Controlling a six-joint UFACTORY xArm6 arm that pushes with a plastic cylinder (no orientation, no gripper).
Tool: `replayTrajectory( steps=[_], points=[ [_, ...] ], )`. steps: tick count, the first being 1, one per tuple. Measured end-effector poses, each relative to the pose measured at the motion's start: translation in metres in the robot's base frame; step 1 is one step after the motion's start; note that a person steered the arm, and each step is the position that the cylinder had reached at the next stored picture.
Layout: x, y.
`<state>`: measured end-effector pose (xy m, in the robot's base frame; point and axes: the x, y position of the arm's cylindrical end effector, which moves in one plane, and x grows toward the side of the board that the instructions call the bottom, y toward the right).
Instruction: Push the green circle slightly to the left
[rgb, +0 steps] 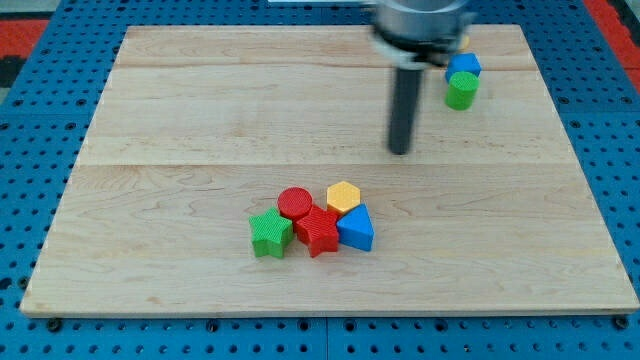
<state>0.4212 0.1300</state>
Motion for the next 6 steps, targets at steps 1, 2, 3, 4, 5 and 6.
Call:
replayTrajectory(
  steps=[1, 2, 3, 4, 5, 6],
  points=[
    [0.024, 0.072],
    [0.004, 0.150],
    [-0.067, 0.154],
    [-0.106, 0.133],
    [-0.071, 0.046],
    [-0.057, -0.015]
  ],
)
